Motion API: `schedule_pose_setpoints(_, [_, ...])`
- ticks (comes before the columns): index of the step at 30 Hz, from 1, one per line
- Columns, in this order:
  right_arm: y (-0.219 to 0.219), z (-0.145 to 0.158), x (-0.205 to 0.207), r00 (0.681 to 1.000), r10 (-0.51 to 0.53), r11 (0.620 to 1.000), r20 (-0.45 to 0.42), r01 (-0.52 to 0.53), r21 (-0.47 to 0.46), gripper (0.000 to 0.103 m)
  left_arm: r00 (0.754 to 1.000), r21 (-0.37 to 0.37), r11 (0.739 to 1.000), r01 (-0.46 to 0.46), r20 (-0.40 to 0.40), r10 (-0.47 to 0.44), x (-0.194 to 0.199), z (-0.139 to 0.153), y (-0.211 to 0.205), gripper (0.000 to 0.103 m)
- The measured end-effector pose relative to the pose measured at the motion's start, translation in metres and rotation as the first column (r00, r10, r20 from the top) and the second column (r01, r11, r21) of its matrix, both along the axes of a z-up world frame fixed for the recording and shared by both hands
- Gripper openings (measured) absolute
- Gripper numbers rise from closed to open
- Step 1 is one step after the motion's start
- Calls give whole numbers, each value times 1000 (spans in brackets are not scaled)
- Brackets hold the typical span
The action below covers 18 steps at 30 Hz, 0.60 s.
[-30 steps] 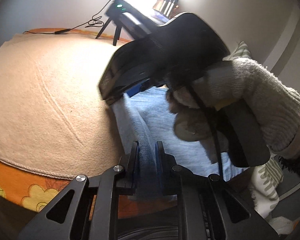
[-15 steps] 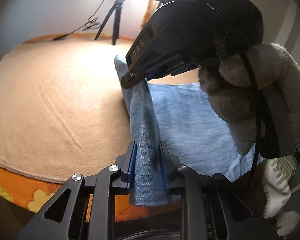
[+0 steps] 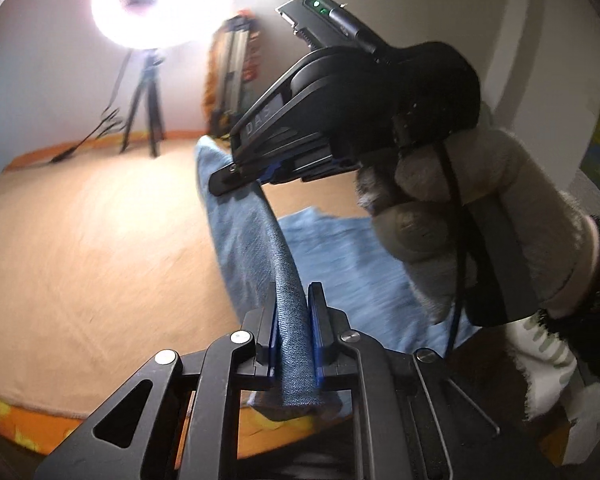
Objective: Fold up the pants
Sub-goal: 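Lift the jeans edge with both grippers and fold it over the stack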
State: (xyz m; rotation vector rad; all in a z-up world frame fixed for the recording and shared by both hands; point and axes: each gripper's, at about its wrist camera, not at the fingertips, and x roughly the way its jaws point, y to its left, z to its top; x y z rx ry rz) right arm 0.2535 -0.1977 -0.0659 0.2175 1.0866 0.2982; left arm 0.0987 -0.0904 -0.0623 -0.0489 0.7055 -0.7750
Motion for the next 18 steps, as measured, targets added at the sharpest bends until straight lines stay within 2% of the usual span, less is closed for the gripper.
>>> schedule_pose_setpoints(5, [-48, 25, -20, 997, -54, 996, 58, 49, 71, 3, 994, 2, 995, 98, 40, -98, -4, 19, -36, 11])
schedule_pose_setpoints(10, [-108, 43, -46, 985, -129, 986, 113, 115, 121, 2, 977, 2, 979, 203, 59, -203, -11, 28, -86, 11])
schedule_pose_setpoints(18, [-202, 36, -92, 955, -262, 956, 138, 237, 170, 2, 936, 35, 937, 347, 44, -348, -25, 21, -166, 11])
